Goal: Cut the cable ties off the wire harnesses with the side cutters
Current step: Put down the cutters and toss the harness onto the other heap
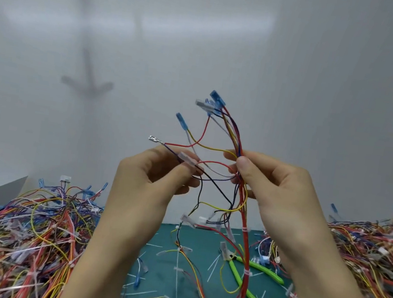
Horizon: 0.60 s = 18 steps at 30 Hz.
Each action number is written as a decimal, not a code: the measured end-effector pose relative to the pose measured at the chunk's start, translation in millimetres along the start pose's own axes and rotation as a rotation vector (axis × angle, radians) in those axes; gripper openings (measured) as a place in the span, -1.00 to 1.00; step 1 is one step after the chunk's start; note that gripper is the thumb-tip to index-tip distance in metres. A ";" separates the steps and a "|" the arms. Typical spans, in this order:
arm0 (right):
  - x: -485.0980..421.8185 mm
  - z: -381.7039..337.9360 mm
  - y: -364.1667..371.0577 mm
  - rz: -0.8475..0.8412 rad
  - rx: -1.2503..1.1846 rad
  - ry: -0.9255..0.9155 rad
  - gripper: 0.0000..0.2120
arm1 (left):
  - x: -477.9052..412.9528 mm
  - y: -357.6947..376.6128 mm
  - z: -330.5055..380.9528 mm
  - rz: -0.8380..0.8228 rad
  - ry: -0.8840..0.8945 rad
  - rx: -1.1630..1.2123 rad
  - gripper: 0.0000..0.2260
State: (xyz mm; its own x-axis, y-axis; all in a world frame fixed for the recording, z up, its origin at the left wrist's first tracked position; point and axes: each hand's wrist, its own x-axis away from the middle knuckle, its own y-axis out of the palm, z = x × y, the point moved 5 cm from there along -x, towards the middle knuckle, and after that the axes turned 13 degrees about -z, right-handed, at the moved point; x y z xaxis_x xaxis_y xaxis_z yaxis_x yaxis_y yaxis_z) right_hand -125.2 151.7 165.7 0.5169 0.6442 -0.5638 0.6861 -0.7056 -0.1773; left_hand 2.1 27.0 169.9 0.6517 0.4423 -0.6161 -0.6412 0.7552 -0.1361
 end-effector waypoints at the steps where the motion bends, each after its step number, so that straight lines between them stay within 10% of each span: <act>1: 0.0 0.3 -2.0 0.017 0.043 -0.008 -0.85 | -0.1 -0.5 -0.3 0.004 -0.002 0.019 -0.84; 18: 2.2 1.6 -14.2 0.212 -0.191 -0.061 -0.82 | 12.4 21.6 -14.7 -0.550 -0.301 -0.140 -0.65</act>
State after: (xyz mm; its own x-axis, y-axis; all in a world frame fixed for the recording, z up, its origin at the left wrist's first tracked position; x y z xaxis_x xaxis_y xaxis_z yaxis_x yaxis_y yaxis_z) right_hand -134.6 162.6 165.7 0.6313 0.4653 -0.6205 0.6530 -0.7505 0.1016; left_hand -9.6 41.7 147.9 0.9727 0.1396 -0.1855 -0.2140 0.8490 -0.4831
